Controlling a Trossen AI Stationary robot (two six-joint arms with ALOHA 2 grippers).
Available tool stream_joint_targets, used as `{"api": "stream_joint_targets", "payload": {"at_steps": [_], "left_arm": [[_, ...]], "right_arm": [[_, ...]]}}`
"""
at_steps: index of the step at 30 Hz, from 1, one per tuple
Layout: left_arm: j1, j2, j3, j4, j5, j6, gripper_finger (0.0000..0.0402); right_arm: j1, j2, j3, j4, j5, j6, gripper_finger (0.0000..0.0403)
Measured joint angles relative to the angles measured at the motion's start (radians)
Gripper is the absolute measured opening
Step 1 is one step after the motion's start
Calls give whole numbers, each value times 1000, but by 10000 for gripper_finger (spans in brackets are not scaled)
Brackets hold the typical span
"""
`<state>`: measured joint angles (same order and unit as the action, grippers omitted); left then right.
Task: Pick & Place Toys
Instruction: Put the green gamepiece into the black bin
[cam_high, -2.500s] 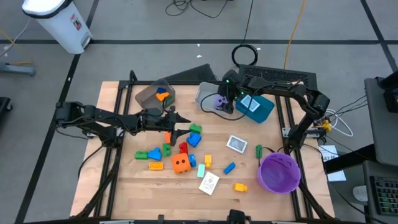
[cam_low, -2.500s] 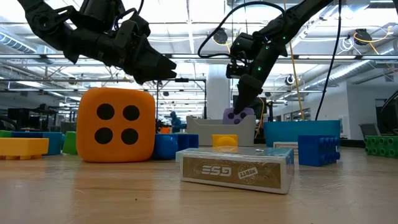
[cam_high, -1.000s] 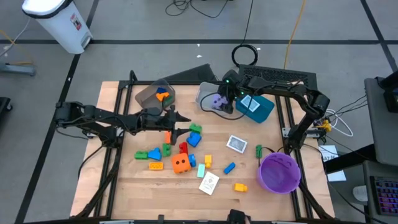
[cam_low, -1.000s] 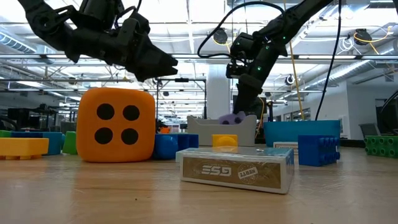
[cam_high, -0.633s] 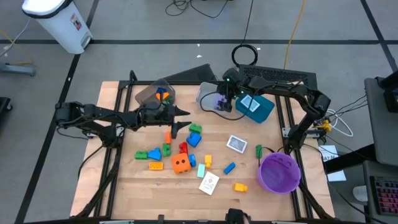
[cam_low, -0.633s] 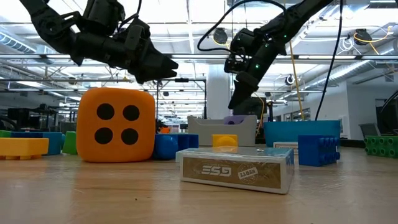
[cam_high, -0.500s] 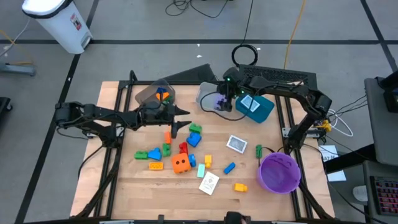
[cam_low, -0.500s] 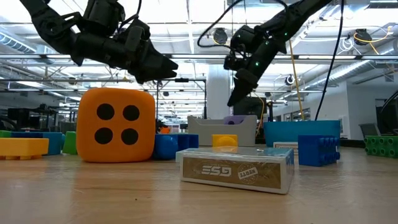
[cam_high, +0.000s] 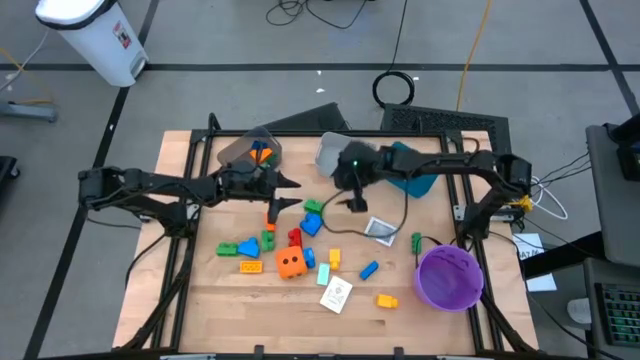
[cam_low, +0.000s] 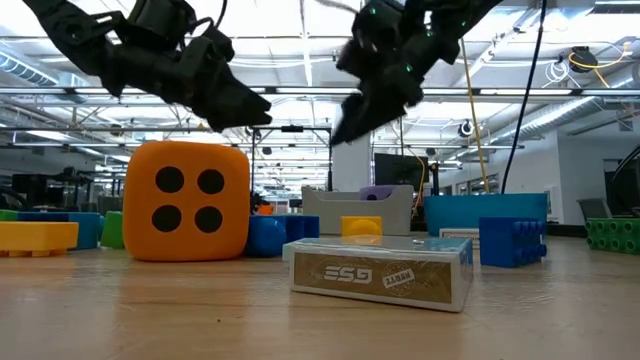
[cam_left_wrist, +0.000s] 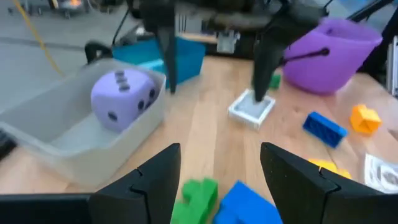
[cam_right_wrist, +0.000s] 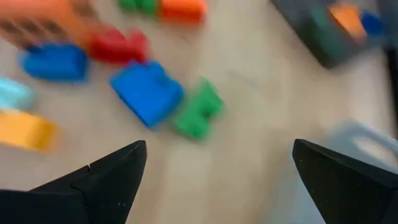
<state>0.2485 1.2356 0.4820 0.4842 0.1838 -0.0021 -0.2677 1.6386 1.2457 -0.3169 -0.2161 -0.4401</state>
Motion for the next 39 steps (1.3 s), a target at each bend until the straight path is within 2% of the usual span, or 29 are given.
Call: {"api": "stream_joint_targets", "payload": {"at_steps": [6,9,14,22,29,34,39], "left_arm": [[0,-110,0,-128,-9,-19,230],[-1,-156,0,-174,-19,-19,230],[-15,-206,0,-230,-63,-20,230],[-27,-209,0,-227,-63,-19,230],[-26,-208,0,-226,-63,-8,230],[-26,-208,0,-226,-63,-8,230],[-27,-208,0,-226,-63,-10,230]], "right_arm": [[41,62,-1,187,-20,163,393],[41,139,3,288,-21,206,393],[41,265,-1,357,-20,263,393],[41,357,-2,416,-22,328,389],[40,371,0,425,-16,362,347],[40,371,0,416,81,365,313],[40,371,0,398,84,410,287]]}}
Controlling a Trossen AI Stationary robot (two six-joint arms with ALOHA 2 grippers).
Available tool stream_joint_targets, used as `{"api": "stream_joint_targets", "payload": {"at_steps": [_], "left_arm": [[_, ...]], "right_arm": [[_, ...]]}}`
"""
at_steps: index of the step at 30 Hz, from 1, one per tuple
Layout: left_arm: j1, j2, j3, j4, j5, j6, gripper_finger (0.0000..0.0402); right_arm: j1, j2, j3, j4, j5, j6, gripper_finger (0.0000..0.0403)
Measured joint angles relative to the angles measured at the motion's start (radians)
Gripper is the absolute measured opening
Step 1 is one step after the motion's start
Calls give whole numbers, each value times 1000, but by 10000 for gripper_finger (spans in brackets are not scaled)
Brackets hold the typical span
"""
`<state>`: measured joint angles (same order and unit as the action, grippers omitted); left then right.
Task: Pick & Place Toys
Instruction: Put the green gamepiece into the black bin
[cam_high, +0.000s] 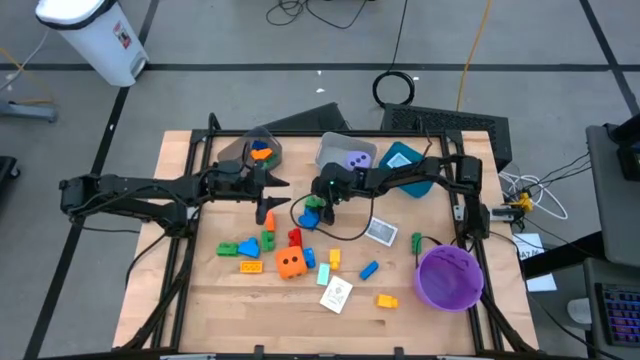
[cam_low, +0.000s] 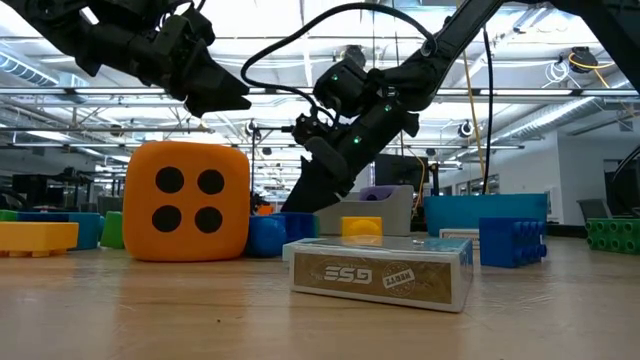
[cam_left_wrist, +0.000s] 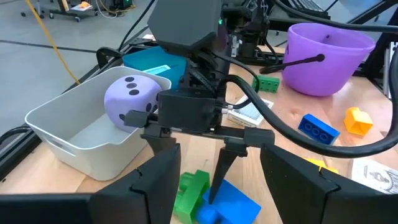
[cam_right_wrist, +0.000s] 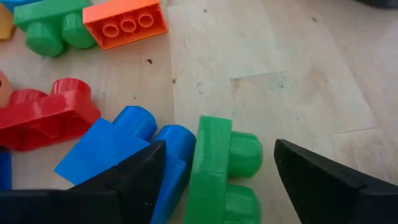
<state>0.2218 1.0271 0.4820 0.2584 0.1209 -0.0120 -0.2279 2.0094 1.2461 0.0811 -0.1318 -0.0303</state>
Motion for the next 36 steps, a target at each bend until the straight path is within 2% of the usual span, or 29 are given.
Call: {"api": "stream_joint_targets", "payload": {"at_steps": [15,28,36], "left_arm": [[-9,0,0,0,6,-18,230],[-37,0,0,0,8,-20,230],[-37,0,0,0,0,-19,230]], "right_arm": [[-1,-3,2,-107,48,138,245],[-1,-3,0,-111,45,118,162],[4,-68,-5,-137,65,79,101]]}}
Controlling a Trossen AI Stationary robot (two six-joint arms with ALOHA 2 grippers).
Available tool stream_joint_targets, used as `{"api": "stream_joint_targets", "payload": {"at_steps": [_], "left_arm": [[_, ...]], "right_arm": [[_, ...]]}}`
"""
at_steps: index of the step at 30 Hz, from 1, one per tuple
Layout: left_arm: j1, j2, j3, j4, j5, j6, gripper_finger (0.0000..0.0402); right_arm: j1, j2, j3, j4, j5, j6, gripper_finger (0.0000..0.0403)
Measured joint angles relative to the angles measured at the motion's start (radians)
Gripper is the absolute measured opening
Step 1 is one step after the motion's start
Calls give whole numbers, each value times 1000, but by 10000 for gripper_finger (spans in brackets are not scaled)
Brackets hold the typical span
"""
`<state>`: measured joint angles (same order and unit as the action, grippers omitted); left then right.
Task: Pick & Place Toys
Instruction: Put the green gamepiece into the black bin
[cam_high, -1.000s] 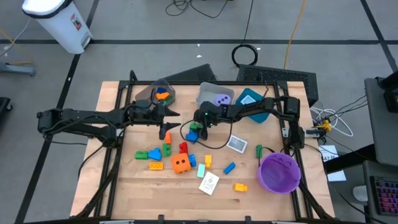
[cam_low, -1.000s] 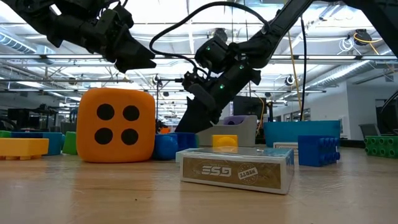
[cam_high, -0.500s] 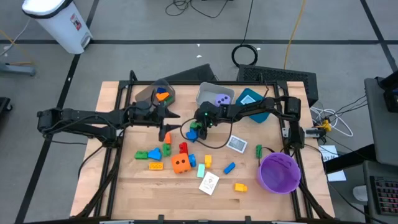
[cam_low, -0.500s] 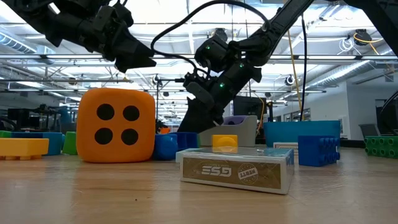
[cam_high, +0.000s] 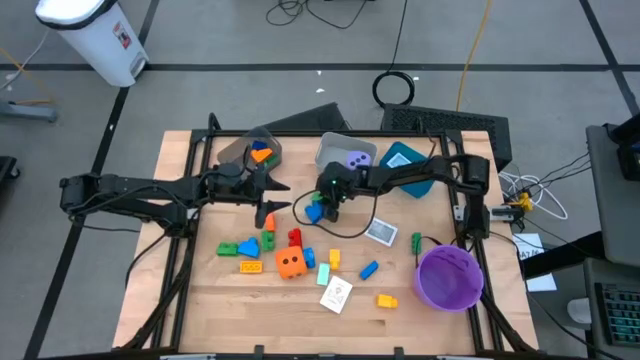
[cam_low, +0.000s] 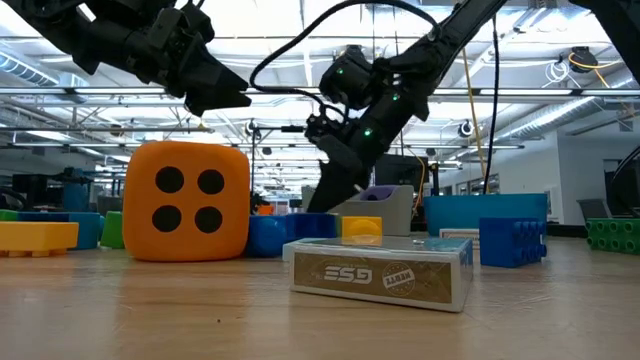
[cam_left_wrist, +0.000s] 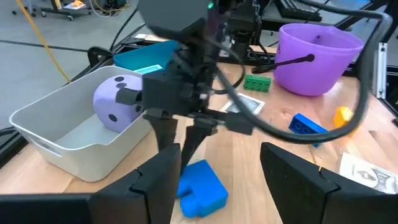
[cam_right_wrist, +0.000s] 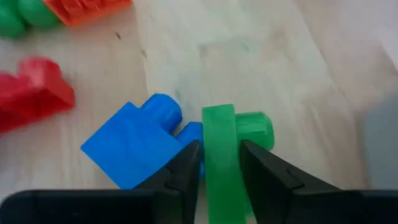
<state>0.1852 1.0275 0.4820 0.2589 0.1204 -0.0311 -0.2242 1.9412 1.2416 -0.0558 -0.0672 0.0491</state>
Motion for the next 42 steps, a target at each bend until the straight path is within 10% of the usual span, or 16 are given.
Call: {"api": "stream_joint_targets", "payload": {"at_steps": [14,31,42], "left_arm": [[0,0,0,1,-17,4,230],[0,0,0,3,-18,9,230],[0,0,0,6,-18,8,230]], "right_arm": [[3,-66,1,-54,-12,-123,33],[-21,-52,2,-97,-8,-193,218],[-36,-58,-154,113,0,-197,241]]}}
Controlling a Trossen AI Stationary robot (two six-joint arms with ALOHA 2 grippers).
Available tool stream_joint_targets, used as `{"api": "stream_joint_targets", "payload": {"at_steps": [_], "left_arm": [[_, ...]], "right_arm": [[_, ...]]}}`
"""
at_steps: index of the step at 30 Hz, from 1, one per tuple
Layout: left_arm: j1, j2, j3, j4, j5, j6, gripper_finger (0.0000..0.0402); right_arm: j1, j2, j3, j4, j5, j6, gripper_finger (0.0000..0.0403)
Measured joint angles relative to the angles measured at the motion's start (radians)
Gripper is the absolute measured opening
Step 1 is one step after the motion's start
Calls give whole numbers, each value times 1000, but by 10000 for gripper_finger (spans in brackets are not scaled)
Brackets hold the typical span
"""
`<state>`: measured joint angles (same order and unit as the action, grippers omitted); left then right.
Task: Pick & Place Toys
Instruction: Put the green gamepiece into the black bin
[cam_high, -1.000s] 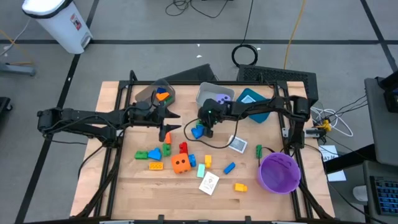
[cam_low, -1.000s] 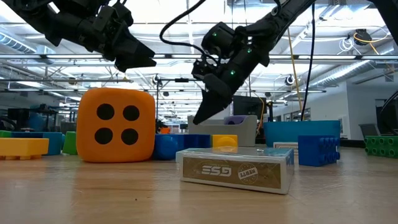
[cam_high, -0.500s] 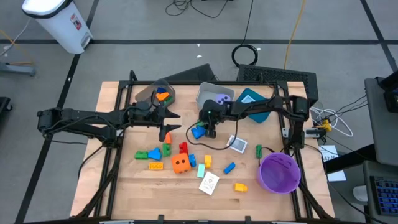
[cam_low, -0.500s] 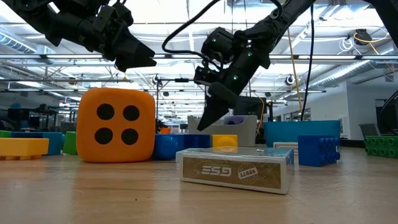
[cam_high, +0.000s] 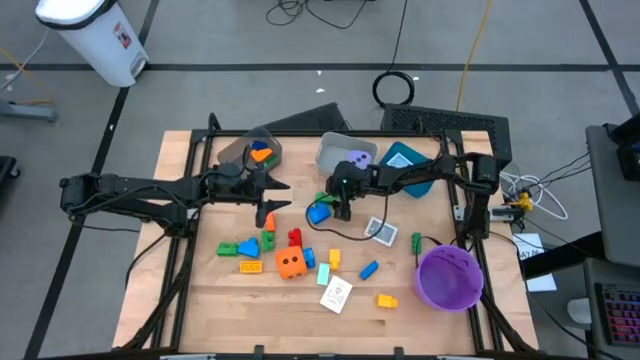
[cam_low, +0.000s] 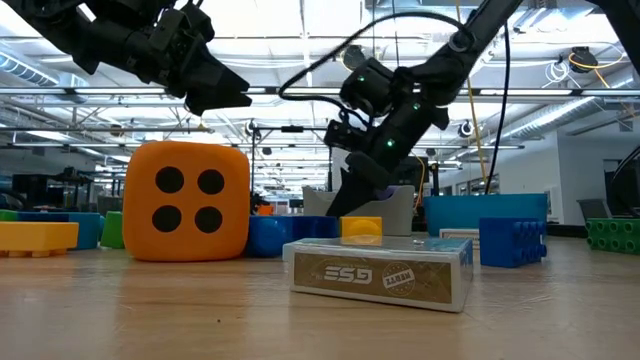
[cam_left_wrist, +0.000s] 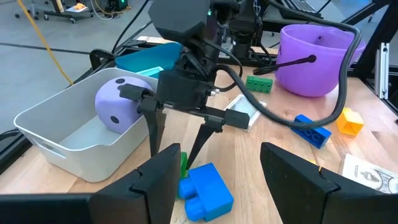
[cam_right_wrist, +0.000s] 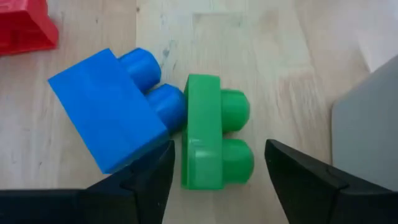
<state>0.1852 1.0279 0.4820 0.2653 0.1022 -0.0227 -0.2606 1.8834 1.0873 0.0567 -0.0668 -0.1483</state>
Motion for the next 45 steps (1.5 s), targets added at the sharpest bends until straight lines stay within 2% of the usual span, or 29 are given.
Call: {"api": "stream_joint_targets", "payload": {"at_steps": [5,12,18,27,32,37,41,45], "left_arm": [[0,0,0,1,0,-2,230],[0,0,0,1,0,-9,230],[0,0,0,2,0,-9,230],[0,0,0,20,0,-11,230],[0,0,0,17,0,-25,230],[0,0,0,19,-2,-136,230],[3,16,1,35,-86,-341,230],[22,73,1,68,-154,-498,230]], "right_arm": [[0,-1,-61,126,-1,4,230],[0,5,-72,109,-5,23,197],[6,6,-73,69,58,12,153],[35,6,-73,104,62,10,164],[63,6,-73,150,62,7,149],[80,-30,-72,184,64,5,149],[82,-87,-73,207,65,1,148],[82,-151,-71,242,65,-19,119]]}}
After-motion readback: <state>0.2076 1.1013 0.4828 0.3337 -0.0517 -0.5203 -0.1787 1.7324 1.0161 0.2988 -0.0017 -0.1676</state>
